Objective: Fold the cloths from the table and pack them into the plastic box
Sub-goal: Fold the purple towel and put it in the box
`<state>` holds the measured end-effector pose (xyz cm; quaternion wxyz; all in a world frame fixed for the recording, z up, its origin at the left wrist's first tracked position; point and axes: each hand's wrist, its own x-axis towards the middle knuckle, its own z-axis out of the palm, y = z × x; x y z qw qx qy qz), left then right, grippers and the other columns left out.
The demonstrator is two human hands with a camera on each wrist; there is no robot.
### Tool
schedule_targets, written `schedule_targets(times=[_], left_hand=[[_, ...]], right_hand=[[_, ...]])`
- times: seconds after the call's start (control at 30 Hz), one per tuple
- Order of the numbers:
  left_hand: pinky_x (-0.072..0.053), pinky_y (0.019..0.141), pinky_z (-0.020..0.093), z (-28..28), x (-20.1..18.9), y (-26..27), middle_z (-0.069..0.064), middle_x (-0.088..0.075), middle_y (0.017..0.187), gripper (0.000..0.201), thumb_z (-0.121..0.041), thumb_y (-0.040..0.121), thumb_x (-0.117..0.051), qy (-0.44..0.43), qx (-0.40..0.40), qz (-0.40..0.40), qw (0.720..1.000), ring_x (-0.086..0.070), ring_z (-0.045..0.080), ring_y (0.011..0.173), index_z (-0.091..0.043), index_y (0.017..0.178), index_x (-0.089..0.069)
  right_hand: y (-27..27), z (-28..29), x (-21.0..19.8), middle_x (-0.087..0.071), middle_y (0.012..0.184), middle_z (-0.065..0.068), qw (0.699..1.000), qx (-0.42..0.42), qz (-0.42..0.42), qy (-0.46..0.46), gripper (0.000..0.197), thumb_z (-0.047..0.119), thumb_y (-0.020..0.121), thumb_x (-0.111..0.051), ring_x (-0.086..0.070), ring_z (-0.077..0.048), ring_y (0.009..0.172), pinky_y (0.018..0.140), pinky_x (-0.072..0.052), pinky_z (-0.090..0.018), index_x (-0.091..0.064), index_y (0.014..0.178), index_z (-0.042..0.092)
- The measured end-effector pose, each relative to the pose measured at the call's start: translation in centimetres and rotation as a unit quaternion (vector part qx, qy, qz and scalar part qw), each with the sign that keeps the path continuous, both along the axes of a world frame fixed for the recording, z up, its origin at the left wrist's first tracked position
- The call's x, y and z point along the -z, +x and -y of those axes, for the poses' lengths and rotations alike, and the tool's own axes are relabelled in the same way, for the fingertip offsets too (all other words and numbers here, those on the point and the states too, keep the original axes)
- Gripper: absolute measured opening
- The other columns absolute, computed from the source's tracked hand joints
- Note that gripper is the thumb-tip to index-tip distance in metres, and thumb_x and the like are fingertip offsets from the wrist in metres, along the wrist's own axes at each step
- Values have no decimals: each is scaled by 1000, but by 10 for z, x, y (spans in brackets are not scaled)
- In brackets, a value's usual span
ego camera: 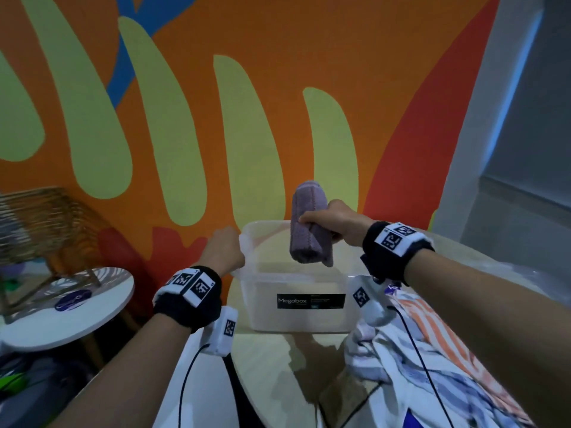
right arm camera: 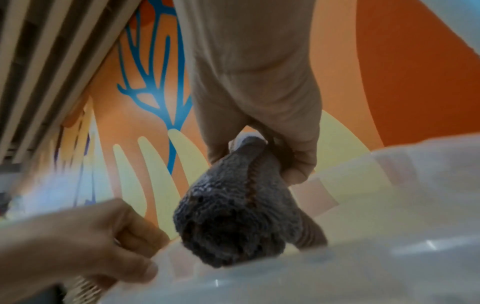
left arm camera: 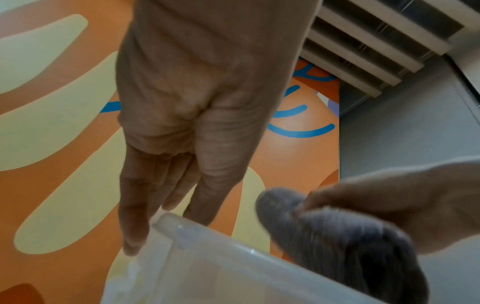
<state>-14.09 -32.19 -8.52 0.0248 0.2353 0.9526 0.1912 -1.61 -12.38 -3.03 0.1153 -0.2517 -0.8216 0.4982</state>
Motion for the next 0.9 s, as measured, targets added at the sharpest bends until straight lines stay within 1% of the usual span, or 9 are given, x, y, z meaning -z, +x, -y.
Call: schedule_targets(times=[0.1, 0.17, 0.23, 0.3, 0.4, 0.53, 0.67, 0.8, 0.9], left_hand=[[-42, 46, 32, 5, -4, -3, 18, -63, 80, 26, -8, 78, -85, 7, 4, 17, 1000, -57, 25, 62, -4, 81, -59], [-55, 63, 44, 5, -6, -7, 27, -65, 100, 42, -17, 78, -87, 7, 14, 13, 1000, -66, 32, 78, 6, 103, -62], [-56, 80, 49, 6, -7, -11, 26, -65, 115, 53, -24, 78, -89, 0, 22, 7, 1000, -67, 38, 97, 3, 116, -63], [-58, 83, 44, 7, -9, -14, 17, -66, 117, 54, -27, 77, -90, -2, 32, 12, 999, -66, 32, 99, -3, 118, -65], [-58, 80, 40, 9, -14, -15, 12, -71, 107, 48, -28, 75, -92, -6, 55, 26, 998, -68, 27, 92, -2, 109, -69], [-42, 52, 27, 10, -14, -11, 4, -69, 84, 46, -33, 74, -93, 0, 74, 37, 997, -61, 10, 64, -3, 101, -71], [-36, 48, 24, 8, -11, -11, 0, -64, 73, 43, -34, 75, -92, 15, 66, 43, 997, -57, 8, 58, -6, 99, -71], [-44, 53, 27, 6, -11, -12, 0, -65, 69, 43, -35, 74, -93, 15, 63, 53, 996, -61, 11, 59, -8, 97, -69], [-54, 63, 35, 5, -9, -13, 2, -67, 72, 45, -35, 73, -93, 17, 60, 55, 996, -65, 17, 65, -7, 99, -69]], right_hand=[[-24, 7, 24, -66, 107, -15, 993, -23, 89, 70, 43, 28, 85, -78, -67, -31, 94, 79, -60, -44, -54, 112, 5], [-36, 10, 36, -64, 100, -12, 986, -35, 133, 100, 36, 31, 85, -76, -66, -30, 95, 82, -60, -44, -55, 101, 6], [-47, 12, 40, -63, 92, -9, 978, -54, 170, 111, 33, 33, 87, -75, -65, -30, 91, 82, -59, -43, -53, 90, 9], [-57, 13, 39, -66, 97, -11, 965, -82, 206, 139, 36, 37, 87, -75, -67, -31, 95, 88, -59, -44, -57, 96, 7], [-78, 14, 40, -70, 103, -12, 943, -113, 256, 181, 36, 41, 85, -76, -70, -34, 102, 93, -59, -48, -61, 93, 9], [-104, 21, 53, -75, 107, -18, 920, -146, 331, 153, 41, 40, 85, -75, -73, -36, 101, 93, -59, -49, -65, 105, 5], [-112, 34, 72, -66, 75, -4, 882, -222, 387, 152, 26, 35, 98, -62, -65, -25, 80, 70, -55, -30, -63, 83, 13], [-101, 46, 91, -57, 107, -1, 823, -252, 386, 332, 31, 35, 106, -46, -60, -26, 116, 104, -46, -35, -63, 119, 12], [-97, 41, 96, -48, 112, -6, 834, -281, 391, 268, 36, 17, 108, -43, -49, -23, 114, 106, -39, -36, -53, 140, 3]])
